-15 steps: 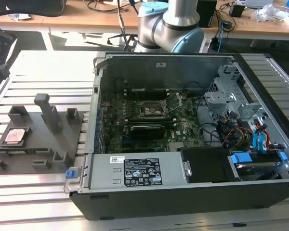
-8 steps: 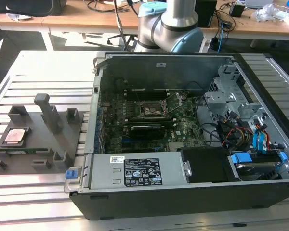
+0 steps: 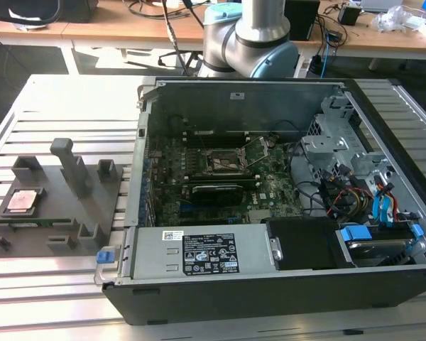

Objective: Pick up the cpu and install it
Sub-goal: 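Reach for the cpu, then pick up the cpu and move it towards the insertion slot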

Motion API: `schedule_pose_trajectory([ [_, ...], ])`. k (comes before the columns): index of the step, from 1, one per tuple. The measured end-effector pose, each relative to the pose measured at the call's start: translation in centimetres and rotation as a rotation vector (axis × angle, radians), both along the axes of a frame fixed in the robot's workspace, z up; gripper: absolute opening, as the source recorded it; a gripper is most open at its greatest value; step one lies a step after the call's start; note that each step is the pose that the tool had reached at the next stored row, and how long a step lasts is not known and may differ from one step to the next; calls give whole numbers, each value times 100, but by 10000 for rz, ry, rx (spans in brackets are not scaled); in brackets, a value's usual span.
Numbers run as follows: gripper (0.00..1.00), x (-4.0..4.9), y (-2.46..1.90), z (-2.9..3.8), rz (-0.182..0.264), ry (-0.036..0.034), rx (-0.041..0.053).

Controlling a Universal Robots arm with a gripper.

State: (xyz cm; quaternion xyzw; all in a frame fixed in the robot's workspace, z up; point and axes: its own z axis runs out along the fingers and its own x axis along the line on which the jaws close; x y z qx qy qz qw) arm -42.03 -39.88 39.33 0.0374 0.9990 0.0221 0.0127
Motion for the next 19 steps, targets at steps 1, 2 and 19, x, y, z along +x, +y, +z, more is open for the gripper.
schedule_pose_trajectory([
  [1, 11, -30, 0, 0, 0, 0, 0],
  [2, 11, -40, 0, 0, 1, 0, 0],
  [19, 17, -44, 0, 0, 0, 1, 0],
])
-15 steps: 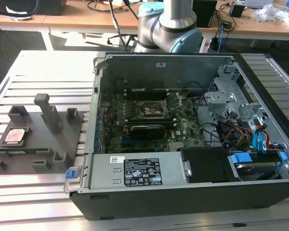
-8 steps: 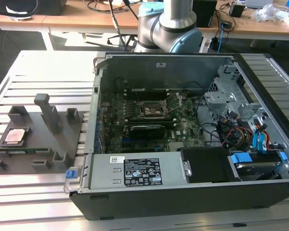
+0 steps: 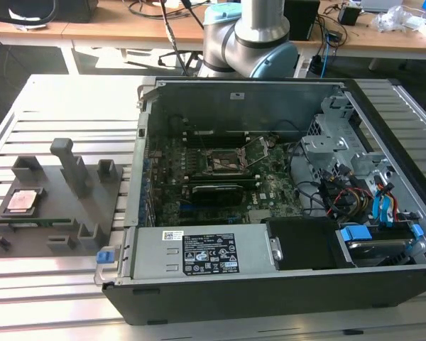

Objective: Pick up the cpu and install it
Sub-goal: 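Pick up the cpu and move it towards the insertion slot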

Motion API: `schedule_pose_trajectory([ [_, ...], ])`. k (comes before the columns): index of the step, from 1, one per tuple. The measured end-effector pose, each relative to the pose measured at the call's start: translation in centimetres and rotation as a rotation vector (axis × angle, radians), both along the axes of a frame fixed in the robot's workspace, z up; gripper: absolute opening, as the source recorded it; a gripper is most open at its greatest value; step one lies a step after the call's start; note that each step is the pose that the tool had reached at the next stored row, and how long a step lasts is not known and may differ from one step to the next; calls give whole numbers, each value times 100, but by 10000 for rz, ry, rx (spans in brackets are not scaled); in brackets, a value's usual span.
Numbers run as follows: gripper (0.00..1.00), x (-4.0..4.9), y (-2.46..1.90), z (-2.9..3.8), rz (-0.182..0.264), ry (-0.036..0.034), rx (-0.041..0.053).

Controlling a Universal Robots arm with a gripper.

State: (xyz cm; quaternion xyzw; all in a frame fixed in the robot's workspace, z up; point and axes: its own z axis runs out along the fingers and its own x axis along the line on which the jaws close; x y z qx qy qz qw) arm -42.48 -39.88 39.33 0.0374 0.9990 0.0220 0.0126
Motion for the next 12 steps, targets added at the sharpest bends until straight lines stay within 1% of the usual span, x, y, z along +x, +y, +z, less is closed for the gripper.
schedule_pose_trajectory([
  [1, 17, 0, 0, 0, 1, -1, 0],
  [2, 24, 0, 0, 0, 1, 0, 1],
  [3, 42, 0, 0, 0, 1, 0, 0],
  [4, 48, -1, 0, 0, 1, 0, 0],
  [5, 48, -1, 0, 0, 1, 0, 0],
  [7, 60, -1, 0, 0, 0, -1, 0],
  [8, 60, -1, 0, 0, 1, -1, 0],
  [9, 66, -1, 0, 0, 0, 0, 1],
  [10, 66, -1, 0, 0, 1, -1, 0],
  [11, 66, -2, 1, 0, 0, -1, -19],
  [12, 66, -4, 1, 0, 5, 0, -171],
])
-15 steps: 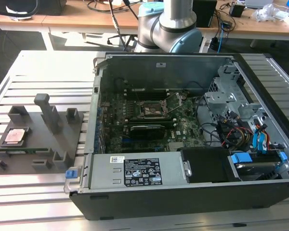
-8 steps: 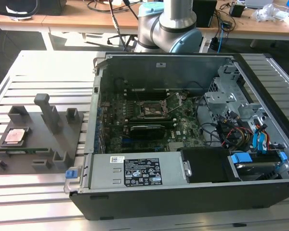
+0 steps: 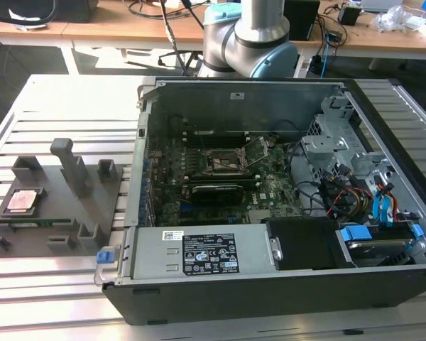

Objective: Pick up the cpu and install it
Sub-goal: 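Pick up the cpu and move it towards the insertion slot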

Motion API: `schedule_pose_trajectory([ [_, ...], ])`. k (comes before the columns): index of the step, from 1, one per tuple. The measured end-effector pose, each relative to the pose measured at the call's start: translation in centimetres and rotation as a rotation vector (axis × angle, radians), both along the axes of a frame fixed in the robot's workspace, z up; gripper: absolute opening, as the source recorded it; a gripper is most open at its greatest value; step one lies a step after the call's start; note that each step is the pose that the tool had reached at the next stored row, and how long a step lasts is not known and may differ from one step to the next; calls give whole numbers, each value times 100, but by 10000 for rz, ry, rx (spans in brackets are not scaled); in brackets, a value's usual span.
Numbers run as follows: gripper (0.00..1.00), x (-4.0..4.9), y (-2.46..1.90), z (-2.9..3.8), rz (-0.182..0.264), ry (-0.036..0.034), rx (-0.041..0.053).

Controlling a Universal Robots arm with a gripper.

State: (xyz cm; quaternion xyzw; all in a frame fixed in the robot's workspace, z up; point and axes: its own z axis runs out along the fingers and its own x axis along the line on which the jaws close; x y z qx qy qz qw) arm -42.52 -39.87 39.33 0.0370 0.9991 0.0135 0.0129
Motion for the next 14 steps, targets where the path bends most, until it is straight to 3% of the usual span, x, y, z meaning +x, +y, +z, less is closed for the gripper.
schedule_pose_trajectory([
  [2, 66, 2, -2, 0, 118, -2, -208],
  [3, 66, 3, -3, 0, 245, -3, -233],
  [5, 66, 2, -1, 1, 474, -4, -238],
  [14, 66, 2, -1, -16, 483, -5, -238],
])
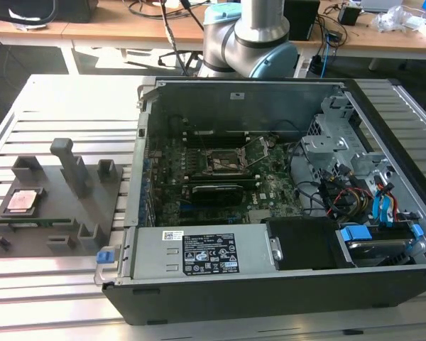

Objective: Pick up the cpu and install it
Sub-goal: 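Pick up the cpu and move it towards the insertion slot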

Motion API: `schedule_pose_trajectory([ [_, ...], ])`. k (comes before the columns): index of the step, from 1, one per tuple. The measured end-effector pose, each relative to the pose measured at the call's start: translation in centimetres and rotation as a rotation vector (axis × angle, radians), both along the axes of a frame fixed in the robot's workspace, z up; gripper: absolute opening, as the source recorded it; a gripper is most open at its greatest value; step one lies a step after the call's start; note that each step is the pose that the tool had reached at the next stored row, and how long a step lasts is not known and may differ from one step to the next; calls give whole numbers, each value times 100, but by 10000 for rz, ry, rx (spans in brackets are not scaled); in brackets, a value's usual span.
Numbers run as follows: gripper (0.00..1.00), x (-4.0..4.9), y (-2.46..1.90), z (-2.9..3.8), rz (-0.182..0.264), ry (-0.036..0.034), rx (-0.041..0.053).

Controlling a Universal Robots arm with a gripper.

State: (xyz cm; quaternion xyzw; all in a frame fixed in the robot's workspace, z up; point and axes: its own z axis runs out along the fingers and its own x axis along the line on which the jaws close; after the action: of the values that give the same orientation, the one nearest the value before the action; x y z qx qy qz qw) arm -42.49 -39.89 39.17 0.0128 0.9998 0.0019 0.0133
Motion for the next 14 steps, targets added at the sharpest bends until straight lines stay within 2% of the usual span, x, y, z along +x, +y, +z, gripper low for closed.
schedule_pose_trajectory([
  [5, 66, 0, 0, -44, 0, -1, 1],
  [8, 66, 0, 0, -95, 0, 1, 0],
  [14, 66, 0, 0, -140, 0, 0, 0],
])
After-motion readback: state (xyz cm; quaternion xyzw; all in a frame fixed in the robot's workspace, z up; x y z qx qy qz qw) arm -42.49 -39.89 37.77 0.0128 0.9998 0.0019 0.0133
